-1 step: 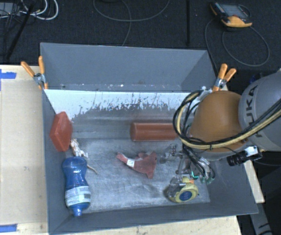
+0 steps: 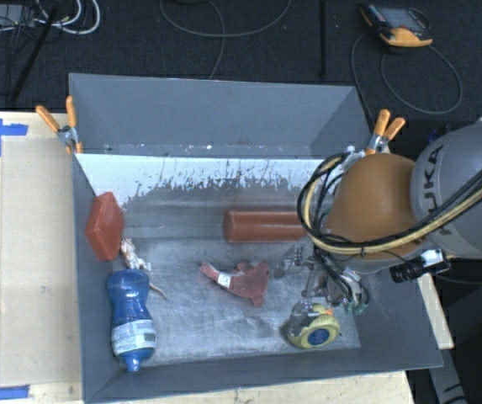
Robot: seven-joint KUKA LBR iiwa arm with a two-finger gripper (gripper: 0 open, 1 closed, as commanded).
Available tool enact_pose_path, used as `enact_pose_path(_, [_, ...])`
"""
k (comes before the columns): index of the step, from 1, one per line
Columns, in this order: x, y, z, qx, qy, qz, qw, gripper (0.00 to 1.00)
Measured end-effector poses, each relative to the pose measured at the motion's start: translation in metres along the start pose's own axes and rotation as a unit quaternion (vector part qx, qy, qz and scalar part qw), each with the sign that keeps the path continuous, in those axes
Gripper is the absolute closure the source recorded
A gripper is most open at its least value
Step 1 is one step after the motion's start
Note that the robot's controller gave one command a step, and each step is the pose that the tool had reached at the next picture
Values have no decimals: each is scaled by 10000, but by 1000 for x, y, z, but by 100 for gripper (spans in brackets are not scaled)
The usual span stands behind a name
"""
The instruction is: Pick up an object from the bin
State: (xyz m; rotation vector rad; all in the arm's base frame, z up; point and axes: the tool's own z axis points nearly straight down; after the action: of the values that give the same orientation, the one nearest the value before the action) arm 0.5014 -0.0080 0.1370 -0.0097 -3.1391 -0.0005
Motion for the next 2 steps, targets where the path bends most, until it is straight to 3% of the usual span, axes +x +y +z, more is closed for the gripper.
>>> enact_pose_path(1, [0,-36,25,-6,-11,-563,9984,0])
enact_pose_path(2, [5,-104,2,-9,5,-1503,9886,0])
